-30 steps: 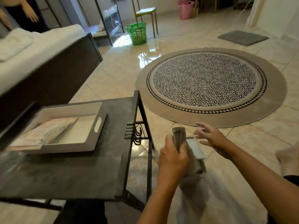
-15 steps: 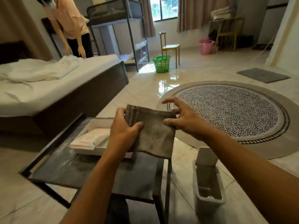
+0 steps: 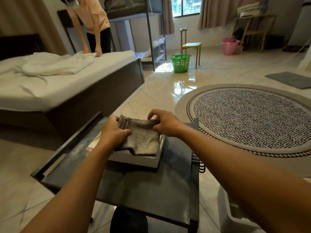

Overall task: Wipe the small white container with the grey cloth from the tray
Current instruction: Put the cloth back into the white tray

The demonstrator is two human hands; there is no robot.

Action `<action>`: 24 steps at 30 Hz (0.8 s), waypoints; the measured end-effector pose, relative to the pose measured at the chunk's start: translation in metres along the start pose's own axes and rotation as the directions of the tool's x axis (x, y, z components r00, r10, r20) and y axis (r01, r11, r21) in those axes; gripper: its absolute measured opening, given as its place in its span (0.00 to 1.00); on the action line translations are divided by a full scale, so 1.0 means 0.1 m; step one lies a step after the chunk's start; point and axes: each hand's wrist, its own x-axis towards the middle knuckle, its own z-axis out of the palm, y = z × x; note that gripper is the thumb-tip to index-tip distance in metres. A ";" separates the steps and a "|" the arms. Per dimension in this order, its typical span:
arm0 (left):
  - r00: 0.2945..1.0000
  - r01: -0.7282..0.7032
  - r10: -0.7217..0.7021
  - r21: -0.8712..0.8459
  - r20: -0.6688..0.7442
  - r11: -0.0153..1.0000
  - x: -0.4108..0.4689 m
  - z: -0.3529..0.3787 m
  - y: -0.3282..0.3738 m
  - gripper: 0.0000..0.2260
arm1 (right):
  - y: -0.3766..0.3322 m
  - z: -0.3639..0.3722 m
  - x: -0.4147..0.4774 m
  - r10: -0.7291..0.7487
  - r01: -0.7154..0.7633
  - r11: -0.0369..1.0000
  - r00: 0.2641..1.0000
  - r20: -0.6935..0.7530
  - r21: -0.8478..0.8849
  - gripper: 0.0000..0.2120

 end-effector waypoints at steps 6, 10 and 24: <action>0.993 0.117 -0.116 -0.088 0.013 0.989 0.03 0.10 -0.07 0.25 | 0.02 0.02 0.29 -0.006 0.001 0.990 0.999 -0.035 -0.143 0.20; 0.980 0.185 -0.167 -0.191 0.111 0.964 -0.04 0.10 -0.01 0.33 | -0.04 -0.01 0.48 -0.043 0.026 0.970 0.997 -0.067 -0.242 0.21; 0.972 0.117 -0.128 0.064 0.197 0.991 0.14 -0.12 0.03 0.27 | -0.20 -0.25 0.31 0.164 -0.149 0.976 0.983 0.088 -0.159 0.14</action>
